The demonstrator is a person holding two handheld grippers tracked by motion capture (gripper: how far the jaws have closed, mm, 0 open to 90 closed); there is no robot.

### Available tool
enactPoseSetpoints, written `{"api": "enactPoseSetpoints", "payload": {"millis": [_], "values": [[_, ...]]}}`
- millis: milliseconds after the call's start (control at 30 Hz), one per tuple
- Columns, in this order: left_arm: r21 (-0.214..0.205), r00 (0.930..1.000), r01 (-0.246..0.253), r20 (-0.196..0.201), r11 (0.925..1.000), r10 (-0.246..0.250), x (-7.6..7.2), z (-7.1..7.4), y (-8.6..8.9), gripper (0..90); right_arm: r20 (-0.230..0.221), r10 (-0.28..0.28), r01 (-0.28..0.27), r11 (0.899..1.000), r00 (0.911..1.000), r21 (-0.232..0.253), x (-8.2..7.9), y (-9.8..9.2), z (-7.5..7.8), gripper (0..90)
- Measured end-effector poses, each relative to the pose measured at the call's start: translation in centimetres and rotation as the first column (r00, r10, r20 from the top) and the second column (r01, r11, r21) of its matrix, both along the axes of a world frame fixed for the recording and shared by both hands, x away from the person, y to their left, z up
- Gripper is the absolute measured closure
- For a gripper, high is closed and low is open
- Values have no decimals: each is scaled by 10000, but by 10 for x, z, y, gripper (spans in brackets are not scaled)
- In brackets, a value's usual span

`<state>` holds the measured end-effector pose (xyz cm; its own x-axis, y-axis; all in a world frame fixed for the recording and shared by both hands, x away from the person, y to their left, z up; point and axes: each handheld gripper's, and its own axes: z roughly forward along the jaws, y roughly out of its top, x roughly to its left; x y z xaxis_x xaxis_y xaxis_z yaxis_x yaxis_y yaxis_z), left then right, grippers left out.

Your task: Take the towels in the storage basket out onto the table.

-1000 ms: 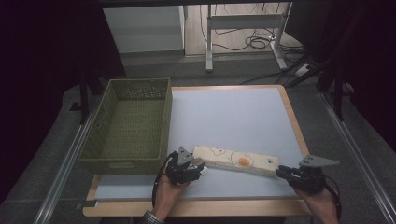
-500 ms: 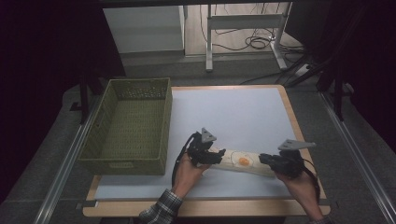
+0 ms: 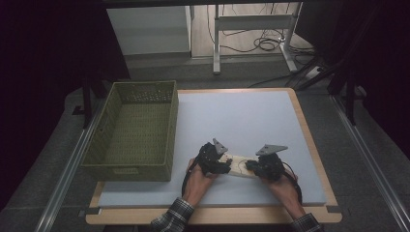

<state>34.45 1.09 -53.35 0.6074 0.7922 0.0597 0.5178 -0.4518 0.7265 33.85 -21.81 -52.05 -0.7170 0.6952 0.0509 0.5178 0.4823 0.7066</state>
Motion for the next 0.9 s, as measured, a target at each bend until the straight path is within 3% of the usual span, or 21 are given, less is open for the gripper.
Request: {"api": "enactPoseSetpoints", "payload": {"millis": [567, 700, 900], "values": [[45, 9929, -1177, 201, 9930, 1176, -10, -4, 47, 264, -51, -1240, 1240, 9922, 9923, 149, -16, -85, 3, 823], [-78, 9895, -1439, 107, 9896, 1440, -12, -5, 57, 276, -91, -1380, 1382, 9899, 9904, 321, -20, -98, 3, 836], [-319, 9892, -1465, -105, 9887, 1463, -13, -4, 56, 381, 25, -1421, 1420, 9895, 9899, 276, -24, -100, 3, 834]]}}
